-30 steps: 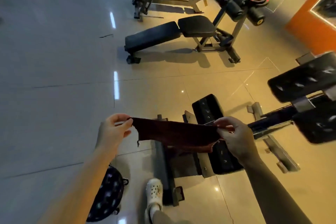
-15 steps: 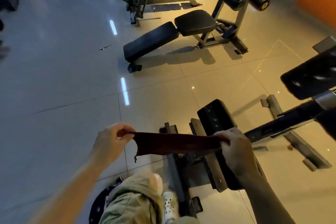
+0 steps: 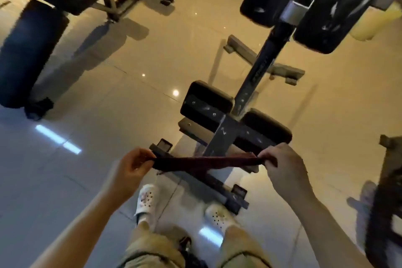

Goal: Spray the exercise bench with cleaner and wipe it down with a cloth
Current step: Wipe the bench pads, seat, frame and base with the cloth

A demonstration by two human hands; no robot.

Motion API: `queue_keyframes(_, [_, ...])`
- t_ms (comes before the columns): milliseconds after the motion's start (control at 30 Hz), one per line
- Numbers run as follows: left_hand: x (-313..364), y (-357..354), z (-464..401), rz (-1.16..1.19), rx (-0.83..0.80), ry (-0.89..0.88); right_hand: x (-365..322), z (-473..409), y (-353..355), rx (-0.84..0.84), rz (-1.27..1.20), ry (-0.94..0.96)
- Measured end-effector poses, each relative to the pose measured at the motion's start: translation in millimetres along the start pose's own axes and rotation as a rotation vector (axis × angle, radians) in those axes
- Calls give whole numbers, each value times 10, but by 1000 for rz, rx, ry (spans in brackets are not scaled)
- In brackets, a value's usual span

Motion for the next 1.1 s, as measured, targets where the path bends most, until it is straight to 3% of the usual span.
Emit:
queue_keyframes(67, [-213,65,-223,-43,-21,-59,50,-42,-344,14,-59,-56])
queue_keyframes(200, [-828,115,-495,7,49,-102,214,-239,-1257,-175,-267,-130])
queue_keyframes(467, [-2336,-377,-998,-106,206,-322,456,-760,-3130,-307,-496,53])
queue_keyframes(567, [-2549,-777,-1093,-204,192,-510,588,-854,-3568,-276,-543,132])
queue_keyframes(800, [-2483,-1106,-648,-252,310,-821,1044,-574,-3494,83,-645,159])
queue_keyframes(933, [-2480,-1000,-351,-158,343,-759,1424,-244,-3149,170,-823,22])
queue_keyframes(1100, [-2374,-968,51,-150,251,-747,1568,164,-2717,334,-834,132])
Point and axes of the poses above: each hand's wrist, its own z-axis away from the middle knuckle, its own y-axis out of the back of the hand, x = y × z, the point moved 9 cm from there along -z, towards the middle knuckle, and after that the axes turned 12 degrees about -y, right-handed, at the moved point
